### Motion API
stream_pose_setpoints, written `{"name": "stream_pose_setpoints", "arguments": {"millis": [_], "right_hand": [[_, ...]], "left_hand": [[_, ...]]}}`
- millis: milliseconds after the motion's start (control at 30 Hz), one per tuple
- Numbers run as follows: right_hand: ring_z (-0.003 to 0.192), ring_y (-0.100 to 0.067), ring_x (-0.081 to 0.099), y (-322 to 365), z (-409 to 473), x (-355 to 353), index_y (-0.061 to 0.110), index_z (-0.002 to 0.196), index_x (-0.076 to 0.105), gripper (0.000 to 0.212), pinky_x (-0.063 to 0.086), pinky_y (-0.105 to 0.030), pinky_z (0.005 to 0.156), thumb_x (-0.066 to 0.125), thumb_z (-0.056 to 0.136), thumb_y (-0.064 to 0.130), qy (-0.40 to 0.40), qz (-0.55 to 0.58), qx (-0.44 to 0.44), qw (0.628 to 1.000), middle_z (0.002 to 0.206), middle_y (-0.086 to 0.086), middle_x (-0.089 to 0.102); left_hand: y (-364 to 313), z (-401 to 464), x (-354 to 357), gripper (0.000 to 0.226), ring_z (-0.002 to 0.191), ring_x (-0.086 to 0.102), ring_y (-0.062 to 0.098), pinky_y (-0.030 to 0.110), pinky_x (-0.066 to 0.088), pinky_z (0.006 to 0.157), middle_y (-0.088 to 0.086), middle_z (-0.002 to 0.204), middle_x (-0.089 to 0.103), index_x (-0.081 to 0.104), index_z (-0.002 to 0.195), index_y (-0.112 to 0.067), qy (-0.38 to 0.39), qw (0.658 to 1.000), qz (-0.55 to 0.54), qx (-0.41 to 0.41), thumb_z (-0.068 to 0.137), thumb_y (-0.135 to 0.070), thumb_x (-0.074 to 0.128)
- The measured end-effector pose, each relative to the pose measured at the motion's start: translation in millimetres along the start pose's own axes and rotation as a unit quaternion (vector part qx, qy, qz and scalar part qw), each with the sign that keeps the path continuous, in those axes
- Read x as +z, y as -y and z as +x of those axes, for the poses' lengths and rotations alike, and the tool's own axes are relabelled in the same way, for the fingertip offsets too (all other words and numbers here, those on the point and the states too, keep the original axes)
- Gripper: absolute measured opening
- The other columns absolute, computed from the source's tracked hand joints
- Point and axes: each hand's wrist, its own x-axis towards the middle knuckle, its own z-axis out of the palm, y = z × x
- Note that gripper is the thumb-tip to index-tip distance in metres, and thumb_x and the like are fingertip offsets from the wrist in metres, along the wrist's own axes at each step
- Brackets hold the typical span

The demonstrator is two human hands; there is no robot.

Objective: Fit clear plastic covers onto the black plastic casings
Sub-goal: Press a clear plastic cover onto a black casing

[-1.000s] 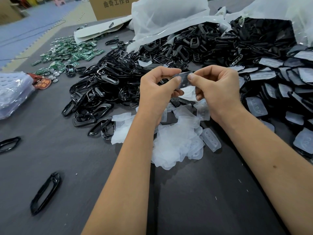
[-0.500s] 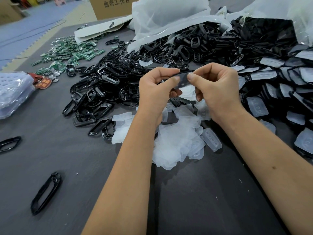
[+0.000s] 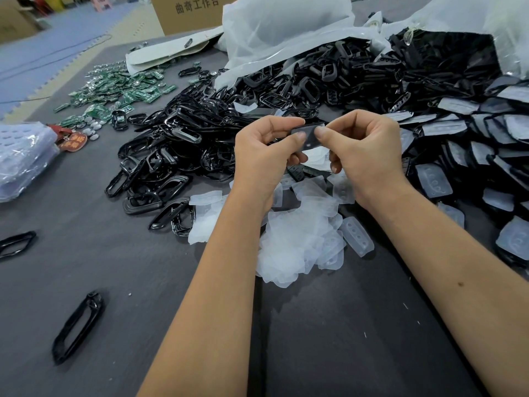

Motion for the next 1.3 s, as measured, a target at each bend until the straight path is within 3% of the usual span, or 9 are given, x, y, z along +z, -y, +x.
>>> {"name": "stream_pose_setpoints", "arguments": {"millis": [233,500,700,1033,1300], "right_hand": [[0.053,-0.015,0.054,-1.0,1.4,-0.1,0.011,0.087,0.063,0.022,0.044,-0.026,0.043,0.085,0.085,0.012,0.005,0.027,0.045,0.999,0.068,-0.003,0.063],[0.060,-0.012,0.058,2.5,3.9,-1.8,0.010,0.089,0.070,0.010,0.043,-0.021,0.045,0.079,0.089,0.005,0.075,0.132,0.139,0.979,0.078,-0.004,0.068],[0.059,-0.011,0.058,3.5,0.6,-0.6,0.009,0.088,0.071,0.009,0.042,-0.022,0.046,0.080,0.088,0.010,0.091,0.126,0.116,0.981,0.075,-0.004,0.068],[0.061,-0.013,0.063,-0.1,2.9,-1.4,0.004,0.093,0.073,0.008,0.050,-0.021,0.053,0.079,0.090,0.009,0.062,0.143,0.098,0.983,0.076,-0.004,0.071],[0.060,-0.013,0.060,1.3,2.2,-3.3,0.006,0.090,0.071,0.009,0.049,-0.022,0.052,0.080,0.088,0.005,0.065,0.121,0.091,0.986,0.077,-0.008,0.070]], "left_hand": [[0.1,0.6,-0.4,0.018,0.054,0.063,0.016,0.020,0.050,0.055,0.011,0.079,0.072,0.074,0.098,-0.007,-0.004,1.000,-0.012,-0.011,0.090,0.008,0.068],[-0.3,0.0,0.0,0.016,0.055,0.062,0.016,0.020,0.050,0.055,0.008,0.078,0.073,0.072,0.099,-0.006,0.007,1.000,-0.024,-0.016,0.092,0.008,0.067],[0.8,-1.4,0.4,0.013,0.072,0.069,0.019,0.023,0.053,0.060,0.011,0.084,0.075,0.072,0.100,-0.005,0.035,0.999,-0.018,-0.014,0.094,0.005,0.067],[-0.6,-1.1,1.0,0.013,0.055,0.063,0.018,0.024,0.051,0.057,0.008,0.077,0.071,0.071,0.101,-0.004,0.013,0.999,-0.031,-0.009,0.096,0.006,0.063],[1.6,-0.9,-0.6,0.014,0.057,0.063,0.017,0.024,0.051,0.057,0.004,0.076,0.072,0.071,0.098,-0.008,0.024,1.000,-0.007,0.006,0.090,0.003,0.073]]}}
